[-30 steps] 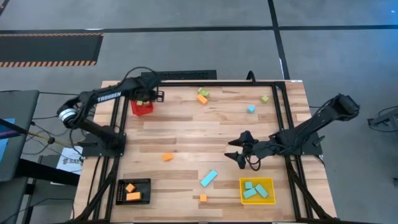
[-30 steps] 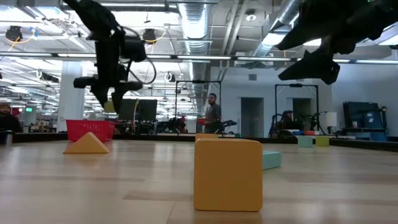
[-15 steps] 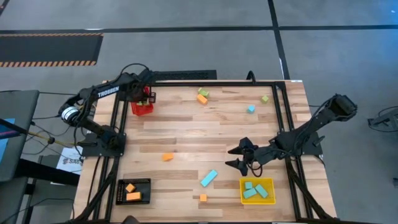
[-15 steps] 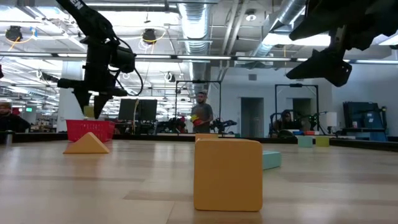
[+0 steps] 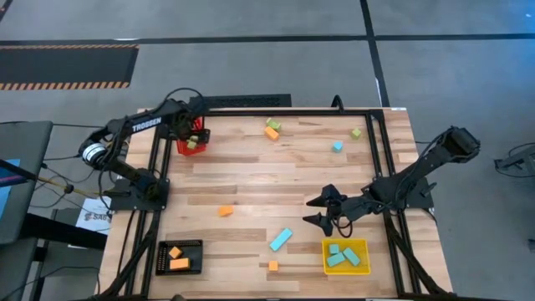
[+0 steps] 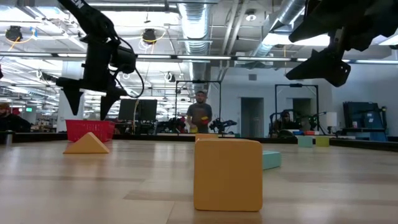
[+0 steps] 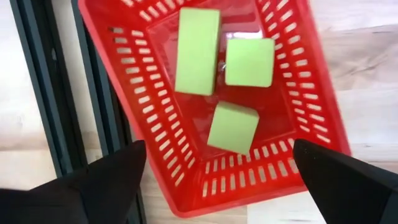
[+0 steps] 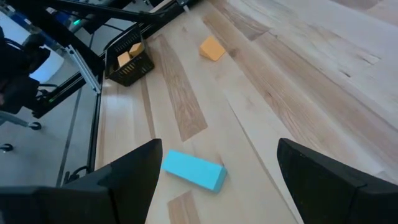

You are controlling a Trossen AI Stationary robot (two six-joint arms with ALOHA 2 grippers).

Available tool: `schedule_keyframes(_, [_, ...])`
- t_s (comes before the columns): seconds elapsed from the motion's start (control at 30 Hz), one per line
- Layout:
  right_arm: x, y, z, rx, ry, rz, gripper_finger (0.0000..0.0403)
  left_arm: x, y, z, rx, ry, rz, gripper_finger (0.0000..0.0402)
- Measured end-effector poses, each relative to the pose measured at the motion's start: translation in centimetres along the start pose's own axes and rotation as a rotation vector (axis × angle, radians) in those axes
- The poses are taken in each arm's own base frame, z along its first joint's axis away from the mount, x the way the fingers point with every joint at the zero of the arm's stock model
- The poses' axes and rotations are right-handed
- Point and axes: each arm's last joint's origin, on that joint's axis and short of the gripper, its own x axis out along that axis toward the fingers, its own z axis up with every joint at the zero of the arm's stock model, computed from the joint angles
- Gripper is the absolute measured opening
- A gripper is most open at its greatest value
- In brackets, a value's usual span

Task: Sort & place blocks by color
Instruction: Put the green block into the red bin

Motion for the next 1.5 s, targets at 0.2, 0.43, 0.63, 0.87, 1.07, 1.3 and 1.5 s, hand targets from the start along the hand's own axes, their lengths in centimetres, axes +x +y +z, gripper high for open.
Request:
schedule_keyframes(0.2, [0.0,0.0,0.0,0.006,0.001,0.001,0.0337,-0.9,-1.6,-0.5,0.075,-0.11,-0.043,0.0383])
schedule_keyframes(0.43, [0.0,0.0,0.0,0.007,0.002,0.002,0.0337,-4.6,-3.5,-2.9,0.175,-0.335,-0.17,0.0382])
schedule_keyframes(0.63, [0.1,-0.2,0.2,0.042,-0.003,-0.006,0.0338,-7.2,-6.9,-7.0,0.428,-0.412,-0.401,0.0382])
schedule_keyframes(0.87, [0.7,-1.6,1.2,-0.006,-0.023,-0.081,0.0336,-8.6,-11.6,-13.5,0.706,-0.442,-0.64,0.0382])
schedule_keyframes(1.07, [0.9,-5.9,2.9,0.137,0.021,-0.331,0.0336,-7.7,-15.1,-16.8,0.722,-0.428,-0.748,0.0382])
schedule_keyframes(1.3, [-0.4,-11.2,7.1,0.274,0.253,-0.629,0.0335,-7.7,-17.7,-19.4,0.74,-0.482,-0.895,0.0383])
schedule_keyframes(1.5, [-3.4,-16.6,11.6,0.272,0.252,-0.868,0.0335,-7.4,-17.9,-18.9,0.661,-0.546,-0.843,0.0383])
